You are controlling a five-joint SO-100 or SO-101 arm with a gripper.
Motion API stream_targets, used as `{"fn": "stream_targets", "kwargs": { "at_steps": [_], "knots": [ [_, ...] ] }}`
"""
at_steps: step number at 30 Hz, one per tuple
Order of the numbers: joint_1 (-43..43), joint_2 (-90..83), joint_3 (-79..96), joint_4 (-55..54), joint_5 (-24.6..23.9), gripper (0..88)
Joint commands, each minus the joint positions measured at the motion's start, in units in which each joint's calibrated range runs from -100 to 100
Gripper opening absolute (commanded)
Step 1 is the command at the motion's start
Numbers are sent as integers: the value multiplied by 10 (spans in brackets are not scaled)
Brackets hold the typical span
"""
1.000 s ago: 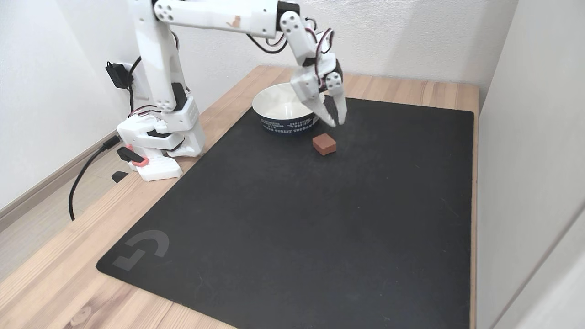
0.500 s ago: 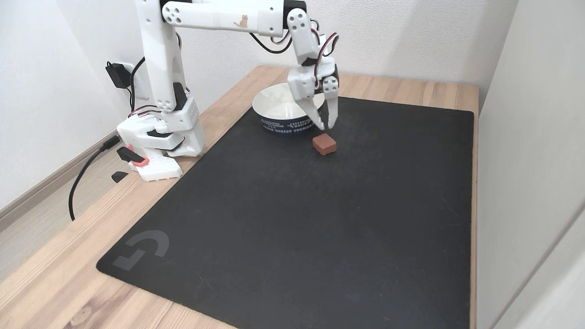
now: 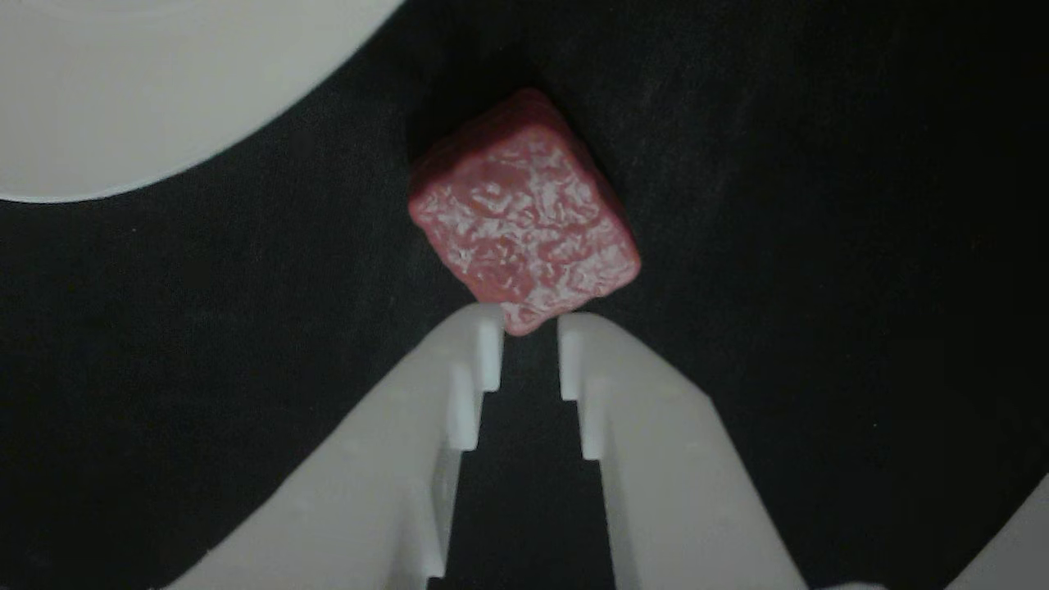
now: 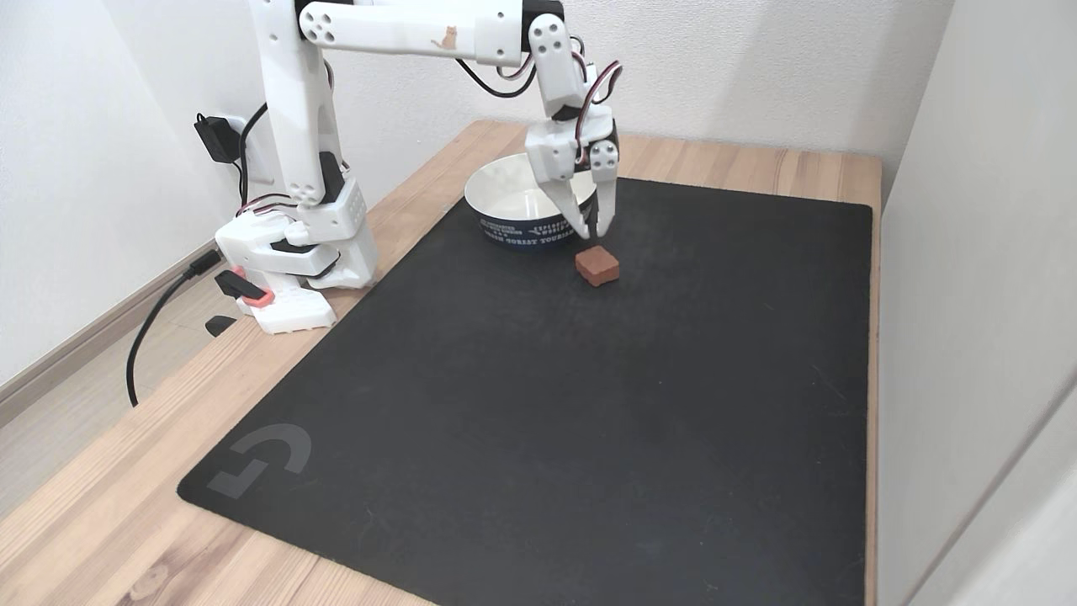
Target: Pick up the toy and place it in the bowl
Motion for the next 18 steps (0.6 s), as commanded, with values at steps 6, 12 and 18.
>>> {"fn": "stream_targets", "kwargs": {
  "at_steps": [6, 12, 18],
  "knots": [
    [7, 0, -15, -4, 4, 23],
    [6, 0, -15, -4, 4, 23],
    [4, 0, -15, -4, 52, 24]
  ]
}}
